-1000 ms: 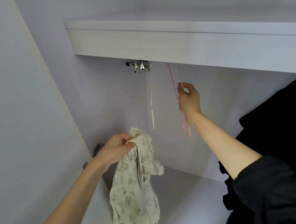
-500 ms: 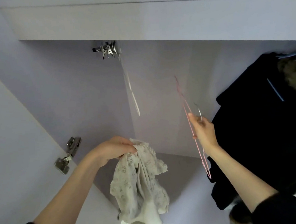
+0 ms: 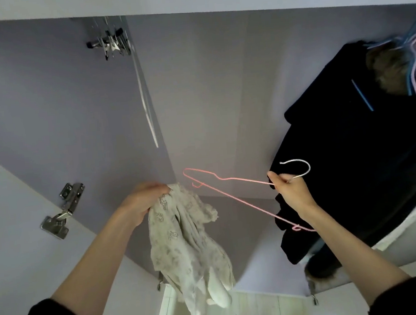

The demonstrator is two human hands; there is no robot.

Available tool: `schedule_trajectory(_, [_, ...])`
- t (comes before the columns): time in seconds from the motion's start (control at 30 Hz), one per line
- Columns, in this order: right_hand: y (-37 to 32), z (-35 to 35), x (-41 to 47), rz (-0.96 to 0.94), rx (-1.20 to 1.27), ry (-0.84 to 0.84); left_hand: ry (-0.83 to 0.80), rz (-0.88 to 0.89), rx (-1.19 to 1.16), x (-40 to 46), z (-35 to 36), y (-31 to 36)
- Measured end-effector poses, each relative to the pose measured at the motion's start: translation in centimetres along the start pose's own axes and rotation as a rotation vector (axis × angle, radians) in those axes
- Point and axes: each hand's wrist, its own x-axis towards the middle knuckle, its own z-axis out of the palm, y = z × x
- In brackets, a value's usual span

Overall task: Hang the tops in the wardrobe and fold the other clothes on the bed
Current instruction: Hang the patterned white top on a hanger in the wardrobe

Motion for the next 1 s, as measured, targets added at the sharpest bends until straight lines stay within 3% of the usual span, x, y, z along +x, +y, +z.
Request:
schedule_trajectory(0.23, [1.0, -0.4, -1.1, -0.068, -0.144, 0.001, 0.172, 0.056, -0.084, 0.6, 1.6, 0.5])
schedule_trajectory(0.5, [-0.3, 0.9, -2.1, -0.166, -0.272, -0.025, 0.164, 0.243, 0.024, 0.4, 2.8, 1.4])
schedule_trajectory(0.83, [-3.8, 2.8, -3.2, -0.209, -0.374, -0.033, 0.275, 0.643, 0.611, -2.2, 4.6, 3.9])
schedule_trajectory(1.0, [-4.2, 4.1, -3.0, -0.116, -0.082, 0.008, 0.275, 0.782, 0.662, -3.5, 6.9, 3.9])
